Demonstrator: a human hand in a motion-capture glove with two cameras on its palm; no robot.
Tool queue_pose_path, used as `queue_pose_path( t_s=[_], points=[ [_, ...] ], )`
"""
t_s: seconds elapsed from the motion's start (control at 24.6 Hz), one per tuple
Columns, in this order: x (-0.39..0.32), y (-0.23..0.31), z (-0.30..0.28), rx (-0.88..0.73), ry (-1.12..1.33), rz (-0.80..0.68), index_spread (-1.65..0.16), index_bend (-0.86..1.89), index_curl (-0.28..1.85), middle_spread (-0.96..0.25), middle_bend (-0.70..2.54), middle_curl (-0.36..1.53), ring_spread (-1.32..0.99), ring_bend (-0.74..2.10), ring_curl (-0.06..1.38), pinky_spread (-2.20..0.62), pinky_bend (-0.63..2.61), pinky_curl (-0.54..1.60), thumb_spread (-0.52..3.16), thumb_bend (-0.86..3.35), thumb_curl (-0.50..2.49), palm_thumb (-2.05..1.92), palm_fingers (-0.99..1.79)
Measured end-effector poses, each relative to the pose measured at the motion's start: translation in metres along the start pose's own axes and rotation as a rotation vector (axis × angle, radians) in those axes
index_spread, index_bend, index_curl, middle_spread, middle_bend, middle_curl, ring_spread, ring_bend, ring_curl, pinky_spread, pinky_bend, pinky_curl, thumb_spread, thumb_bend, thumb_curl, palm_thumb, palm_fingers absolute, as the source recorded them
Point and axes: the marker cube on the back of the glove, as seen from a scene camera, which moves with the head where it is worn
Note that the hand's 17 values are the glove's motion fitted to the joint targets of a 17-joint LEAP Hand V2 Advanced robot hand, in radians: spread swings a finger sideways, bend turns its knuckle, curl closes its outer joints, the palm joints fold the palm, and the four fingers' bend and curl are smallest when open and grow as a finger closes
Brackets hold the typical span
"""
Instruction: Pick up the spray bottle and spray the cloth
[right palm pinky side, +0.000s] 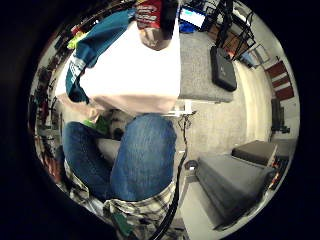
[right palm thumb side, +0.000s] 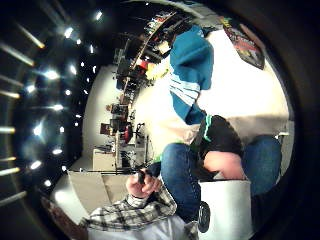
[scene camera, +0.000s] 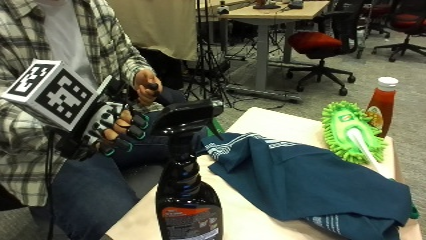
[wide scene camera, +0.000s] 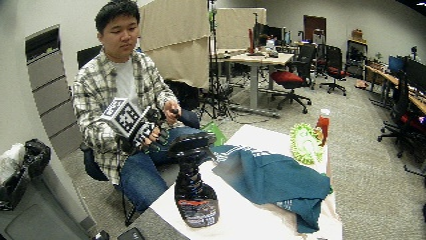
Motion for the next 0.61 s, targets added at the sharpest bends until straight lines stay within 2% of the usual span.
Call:
queue_pose_path(
  t_s=[0.16,0.32,0.61],
  points=[
    [0.027,-0.036,-0.021,0.023,-0.058,0.058,-0.28,0.18,0.31,-0.05,0.19,0.27,0.04,0.33,0.23,0.17,0.17,0.21,1.16,0.27,0.38,0.64,0.25],
    [0.046,-0.064,-0.045,0.002,-0.094,0.035,-0.28,0.17,0.31,-0.05,0.21,0.29,0.03,0.33,0.23,0.16,0.18,0.22,1.15,0.25,0.4,0.67,0.28],
    [0.077,-0.133,-0.055,0.147,-0.409,-0.032,-0.27,0.18,0.32,-0.06,0.23,0.31,0.0,0.36,0.25,0.16,0.19,0.23,1.11,0.24,0.44,0.76,0.42]
  ],
)
